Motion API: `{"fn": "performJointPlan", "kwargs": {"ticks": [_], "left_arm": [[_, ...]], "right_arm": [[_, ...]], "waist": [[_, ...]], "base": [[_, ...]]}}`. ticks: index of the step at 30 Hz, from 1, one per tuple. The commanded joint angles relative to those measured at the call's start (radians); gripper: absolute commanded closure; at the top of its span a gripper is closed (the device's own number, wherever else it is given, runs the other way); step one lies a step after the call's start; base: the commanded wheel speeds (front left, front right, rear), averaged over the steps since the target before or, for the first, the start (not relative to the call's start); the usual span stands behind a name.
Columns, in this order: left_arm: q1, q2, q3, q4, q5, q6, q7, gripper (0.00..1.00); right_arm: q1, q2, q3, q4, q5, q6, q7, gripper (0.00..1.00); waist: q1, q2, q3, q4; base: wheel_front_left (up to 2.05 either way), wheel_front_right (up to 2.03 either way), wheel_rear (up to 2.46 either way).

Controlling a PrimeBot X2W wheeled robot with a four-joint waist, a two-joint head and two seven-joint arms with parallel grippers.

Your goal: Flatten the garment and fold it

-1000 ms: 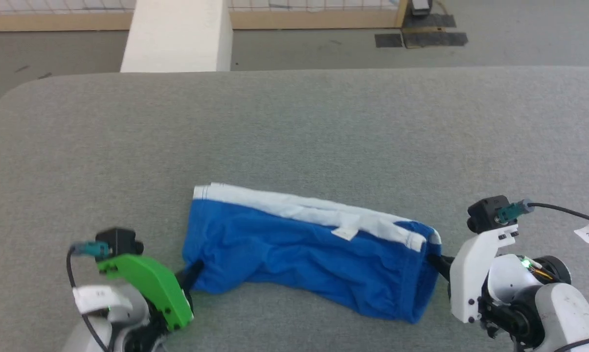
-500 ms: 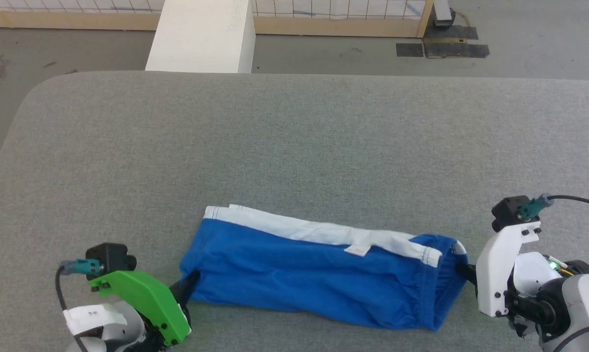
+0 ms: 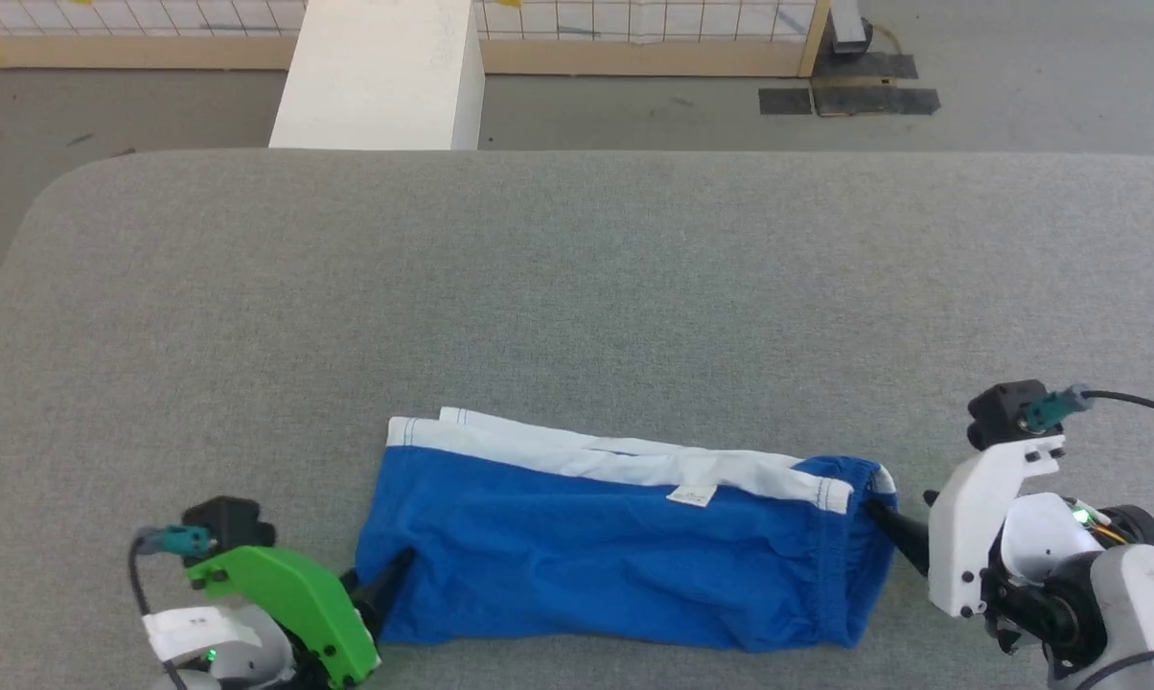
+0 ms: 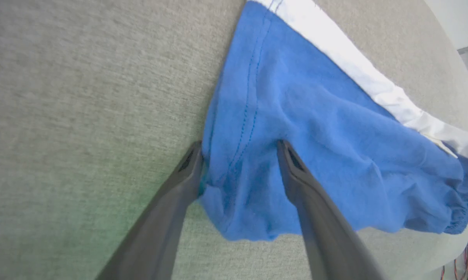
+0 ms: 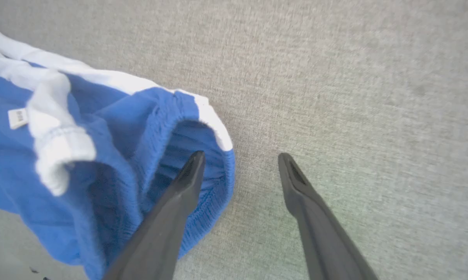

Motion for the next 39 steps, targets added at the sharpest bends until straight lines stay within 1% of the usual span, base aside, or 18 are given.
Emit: {"fn": "performJointPlan", "kwargs": {"ticks": [1,4,7,10,13,14,17,19,23,26,31,34,39], "left_arm": [[-0.012,0.012,0.015,-0.011,0.000,-0.002,-0.014,0.00],[-0.019,0.027,0.048,-0.052,0.017,0.002,-0.062,0.00],[-0.031,0.041,0.080,-0.089,0.068,0.003,-0.155,0.00],[-0.041,0.059,0.100,-0.101,0.151,-0.012,-0.294,0.00],[-0.046,0.067,0.105,-0.091,0.239,-0.033,-0.451,0.00],[-0.047,0.078,0.102,-0.082,0.286,-0.038,-0.516,0.00],[-0.043,0.073,0.099,-0.049,0.354,-0.042,-0.661,0.00],[-0.040,0.064,0.097,-0.031,0.388,-0.040,-0.728,0.00],[-0.039,0.032,0.106,-0.014,0.420,-0.036,-0.769,0.00],[-0.042,0.014,0.113,0.001,0.431,-0.048,-0.775,0.00],[-0.050,-0.011,0.138,0.002,0.448,-0.065,-0.777,0.00],[-0.051,-0.028,0.156,-0.003,0.462,-0.079,-0.778,0.00],[-0.055,-0.052,0.172,0.000,0.479,-0.104,-0.778,0.00]], "right_arm": [[0.022,0.001,-0.009,-0.023,-0.014,-0.002,-0.017,0.00],[0.060,0.002,-0.029,-0.095,-0.056,-0.002,-0.034,0.00],[0.106,0.040,-0.060,-0.185,-0.101,-0.002,-0.043,0.00],[0.156,0.095,-0.062,-0.293,-0.148,-0.002,-0.035,0.00],[0.197,0.125,-0.027,-0.377,-0.176,-0.002,-0.015,0.00],[0.210,0.133,-0.009,-0.402,-0.183,-0.002,-0.005,0.00],[0.231,0.148,0.032,-0.434,-0.206,-0.002,0.018,0.00],[0.237,0.154,0.052,-0.425,-0.235,-0.002,0.032,0.00],[0.226,0.162,0.055,-0.375,-0.316,-0.002,0.016,0.00],[0.207,0.169,0.041,-0.309,-0.350,-0.002,-0.023,0.00],[0.171,0.173,0.010,-0.199,-0.376,-0.002,-0.087,0.00],[0.146,0.174,-0.025,-0.144,-0.379,-0.002,-0.123,0.00],[0.111,0.174,-0.055,-0.076,-0.360,-0.002,-0.146,0.00]], "waist": [[0.0000,-0.0001,-0.010,-0.003],[0.0000,-0.0001,-0.026,-0.006],[0.0000,-0.0001,-0.037,-0.008],[0.0000,-0.0001,-0.042,-0.014],[0.0000,-0.0001,-0.040,-0.018],[0.0000,-0.0001,-0.037,-0.021],[0.0000,-0.0001,-0.031,-0.027],[0.0000,-0.0001,-0.026,-0.029],[0.0000,-0.0001,-0.012,-0.025],[0.0000,-0.0001,0.001,-0.016],[0.0000,-0.0001,0.022,-0.009],[0.0000,-0.0001,0.032,-0.007],[0.0000,-0.0001,0.043,-0.003]], "base": [[0.00,0.00,0.00],[0.00,0.00,0.00],[0.00,0.00,0.00],[0.00,0.00,0.00],[0.00,0.00,0.00],[0.00,0.00,0.00],[0.00,0.00,0.00],[0.00,0.00,0.00],[0.00,0.00,0.00],[0.00,0.00,0.00],[0.00,0.00,0.00],[0.00,0.00,0.00],[0.00,0.00,0.00]]}}
